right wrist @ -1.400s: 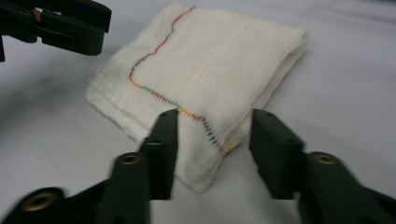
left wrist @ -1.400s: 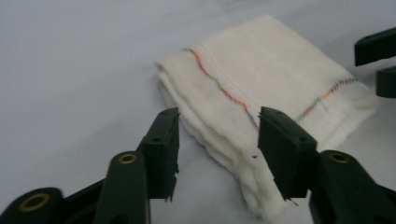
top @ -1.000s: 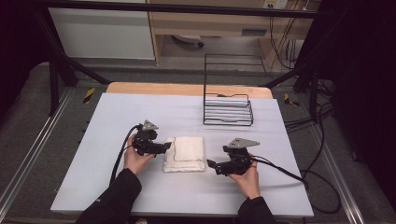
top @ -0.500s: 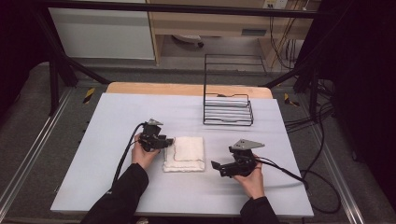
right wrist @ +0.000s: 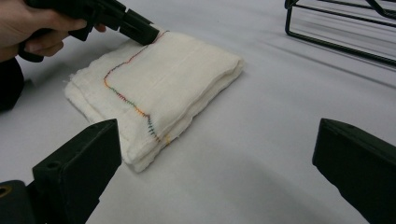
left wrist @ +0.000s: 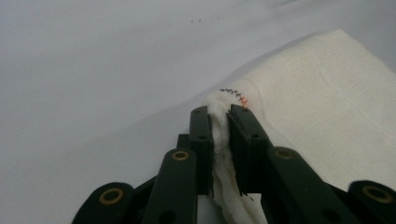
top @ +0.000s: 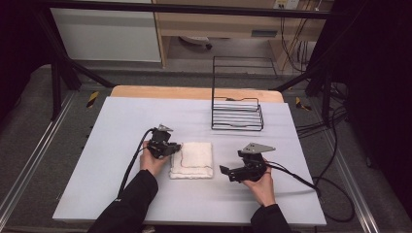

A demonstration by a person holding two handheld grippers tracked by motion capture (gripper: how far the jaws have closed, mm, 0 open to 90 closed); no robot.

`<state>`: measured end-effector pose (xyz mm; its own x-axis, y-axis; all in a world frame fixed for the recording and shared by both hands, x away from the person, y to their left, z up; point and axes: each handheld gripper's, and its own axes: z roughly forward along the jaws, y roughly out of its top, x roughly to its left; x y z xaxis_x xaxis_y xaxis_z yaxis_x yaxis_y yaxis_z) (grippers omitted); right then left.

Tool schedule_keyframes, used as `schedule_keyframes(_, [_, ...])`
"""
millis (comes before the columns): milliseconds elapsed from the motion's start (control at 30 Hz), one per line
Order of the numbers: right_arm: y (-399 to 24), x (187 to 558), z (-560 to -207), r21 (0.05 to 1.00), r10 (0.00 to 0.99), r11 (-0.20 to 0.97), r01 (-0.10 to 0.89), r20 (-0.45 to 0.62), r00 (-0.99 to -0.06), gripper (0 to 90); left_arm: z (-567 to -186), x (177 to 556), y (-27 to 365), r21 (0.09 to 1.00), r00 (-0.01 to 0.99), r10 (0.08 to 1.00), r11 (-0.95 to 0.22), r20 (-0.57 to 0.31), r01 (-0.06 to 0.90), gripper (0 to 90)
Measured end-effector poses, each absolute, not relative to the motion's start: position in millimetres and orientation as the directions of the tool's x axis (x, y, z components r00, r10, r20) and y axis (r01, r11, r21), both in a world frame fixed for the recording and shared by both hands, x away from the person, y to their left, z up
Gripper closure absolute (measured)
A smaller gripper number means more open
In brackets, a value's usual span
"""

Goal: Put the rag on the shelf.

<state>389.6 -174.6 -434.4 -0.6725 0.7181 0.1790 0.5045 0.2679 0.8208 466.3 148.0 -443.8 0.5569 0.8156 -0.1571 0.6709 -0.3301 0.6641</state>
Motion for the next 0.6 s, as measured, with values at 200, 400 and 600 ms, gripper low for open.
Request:
schedule_keyframes(200, [-170, 401, -436, 0.828, 0.724, 0.235, 0.509, 0.201, -0.66, 3.5, -444, 465, 147, 0.674, 0.57, 0.811, -0.348, -0.131, 0.651, 79.8])
schedule_keyframes(400, [-162, 414, -435, 0.836, 0.73, 0.231, 0.498, 0.19, -0.657, 6.7, -445, 465, 147, 0.677, 0.574, 0.808, -0.349, -0.132, 0.648, 79.9])
schedule_keyframes(600, [-149, 431, -435, 0.831, 0.74, 0.225, 0.508, 0.194, -0.644, 11.9, -446, 463, 147, 0.689, 0.577, 0.808, -0.351, -0.119, 0.634, 79.9])
